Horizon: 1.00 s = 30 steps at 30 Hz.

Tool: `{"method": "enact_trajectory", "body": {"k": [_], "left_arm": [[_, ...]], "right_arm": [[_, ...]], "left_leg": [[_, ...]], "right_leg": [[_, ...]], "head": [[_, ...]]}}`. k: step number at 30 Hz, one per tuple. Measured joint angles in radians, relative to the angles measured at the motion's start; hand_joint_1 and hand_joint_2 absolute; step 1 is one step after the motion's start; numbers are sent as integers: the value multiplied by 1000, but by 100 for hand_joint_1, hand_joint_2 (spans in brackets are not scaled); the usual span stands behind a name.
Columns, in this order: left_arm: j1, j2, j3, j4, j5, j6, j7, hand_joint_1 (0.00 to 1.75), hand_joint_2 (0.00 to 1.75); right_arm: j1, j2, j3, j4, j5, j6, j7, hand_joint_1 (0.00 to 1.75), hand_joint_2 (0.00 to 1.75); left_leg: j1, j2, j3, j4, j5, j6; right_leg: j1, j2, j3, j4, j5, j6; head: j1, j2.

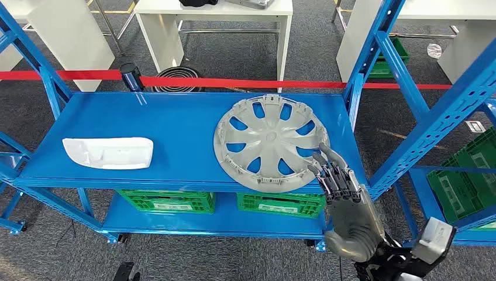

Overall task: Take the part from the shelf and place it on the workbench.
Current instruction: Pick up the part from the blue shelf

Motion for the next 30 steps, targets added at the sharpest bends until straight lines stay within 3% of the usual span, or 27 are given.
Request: {"method": "enact_trajectory", "body": {"k": [2,4,5,6,8,10,11,15,16,18,20,21,22,23,24,26,30], "left_arm": [[-1,2,-5,0,1,0,2,0,0],[-2,4,-16,0,4,0,8,0,0],[-2,5,-22,0,6,0,11,0,0],[-2,5,-27,0,8,1,15,0,0],[-5,6,-37,-1,11,2,19,0,0],[-9,10,-42,-1,12,2,20,0,0],[-10,11,-43,-1,12,2,20,0,0],[-11,14,-49,-2,13,2,21,0,0],[-13,14,-53,-3,13,2,21,0,0],[-15,14,-60,-4,14,2,22,0,0],[-16,14,-67,-5,19,2,27,0,0],[-16,14,-70,-5,24,2,29,0,0],[-16,13,-73,-5,30,2,30,0,0],[-16,13,-76,-5,37,2,31,0,0],[-16,13,-79,-5,44,2,31,0,0],[-15,14,-85,-5,58,2,29,0,0],[-10,14,-98,-5,79,2,24,0,0]], "right_arm": [[-6,-11,8,2,31,-27,-6,0,175],[-21,-34,26,7,99,-81,-13,0,175],[-29,-44,37,11,138,-106,-13,0,175],[-37,-54,47,16,178,-128,-13,0,175],[-52,-67,67,22,238,-154,-11,0,175],[-65,-76,81,26,257,-162,-11,0,175],[-69,-80,86,27,259,-164,-11,0,175],[-82,-95,100,33,284,-172,-12,0,175],[-88,-100,104,35,300,-177,-12,0,175],[-105,-113,116,47,332,-191,-14,0,175],[-121,-130,132,68,356,-206,-23,0,175],[-130,-138,141,79,366,-214,-30,0,175],[-140,-146,151,90,378,-224,-35,0,175],[-153,-154,161,99,394,-236,-39,0,175],[-168,-160,172,109,414,-248,-41,0,175],[-194,-172,197,129,467,-281,-42,0,175],[-239,-192,246,168,582,-339,-37,0,175]], "left_leg": [[2,1,-30,71,-38,-5],[4,2,-90,207,-98,-12],[4,2,-109,247,-107,-13],[4,2,-108,245,-95,-13],[2,2,-50,128,-28,-4],[-4,3,13,1,16,9],[-7,3,27,-28,21,15],[-6,4,39,-58,29,32],[-3,5,43,-67,34,37],[-1,5,44,-75,39,42],[-1,5,42,-74,39,43],[-1,4,41,-73,39,42],[-1,3,41,-70,38,41],[-1,2,41,-66,36,38],[-2,2,39,-59,33,33],[-6,2,33,-48,28,22],[-1,3,19,-26,13,5]], "right_leg": [[0,0,0,0,0,-2],[0,0,-1,1,0,-4],[1,0,-1,1,0,-3],[1,0,0,1,0,-3],[2,2,4,1,-1,-3],[6,2,3,1,-2,-1],[8,3,0,1,-2,2],[9,2,-13,14,-10,16],[10,1,-29,48,-28,17],[8,1,-94,174,-81,13],[4,1,-147,276,-108,20],[2,0,-147,273,-99,28],[-1,0,-125,227,-74,38],[-5,-1,-89,153,-43,48],[-6,-2,-55,84,-18,50],[-5,-1,-19,11,5,40],[-6,0,-19,8,10,14]], "head": [[-1,0],[-3,0],[-3,0],[-3,0],[-3,0],[-3,0],[-2,0],[-1,0],[0,0],[1,0],[1,0],[1,0],[1,0],[2,0],[2,0],[1,0],[-1,0]]}}
